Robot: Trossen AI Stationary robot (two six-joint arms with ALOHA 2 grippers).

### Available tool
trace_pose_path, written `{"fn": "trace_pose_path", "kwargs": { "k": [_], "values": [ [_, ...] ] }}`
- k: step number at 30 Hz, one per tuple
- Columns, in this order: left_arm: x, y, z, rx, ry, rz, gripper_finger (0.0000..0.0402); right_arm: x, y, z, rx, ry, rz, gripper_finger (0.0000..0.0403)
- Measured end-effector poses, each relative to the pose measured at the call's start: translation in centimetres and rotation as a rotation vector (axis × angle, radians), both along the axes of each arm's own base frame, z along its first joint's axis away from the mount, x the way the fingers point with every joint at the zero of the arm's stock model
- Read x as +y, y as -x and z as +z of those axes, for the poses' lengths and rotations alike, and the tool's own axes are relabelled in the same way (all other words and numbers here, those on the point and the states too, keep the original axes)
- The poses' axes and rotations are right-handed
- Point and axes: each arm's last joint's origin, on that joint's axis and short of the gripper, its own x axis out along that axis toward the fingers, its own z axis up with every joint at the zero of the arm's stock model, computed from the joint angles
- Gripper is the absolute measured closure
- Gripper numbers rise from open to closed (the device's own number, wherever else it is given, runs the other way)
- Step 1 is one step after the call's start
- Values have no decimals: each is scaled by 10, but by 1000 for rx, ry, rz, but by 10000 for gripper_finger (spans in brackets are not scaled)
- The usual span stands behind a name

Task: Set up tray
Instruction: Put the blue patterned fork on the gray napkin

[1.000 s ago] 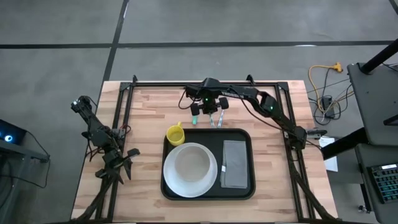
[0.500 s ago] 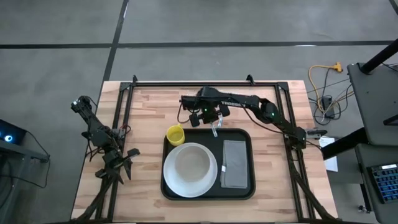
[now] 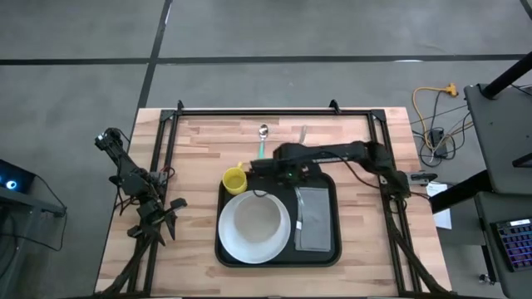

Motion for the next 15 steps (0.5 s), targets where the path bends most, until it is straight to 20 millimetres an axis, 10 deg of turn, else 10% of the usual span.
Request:
{"fn": "trace_pose_path", "kwargs": {
  "k": [15],
  "values": [
    [0,0,0,0,0,0,269,91,53,-36,-123,-51,-260,388]
  ]
}}
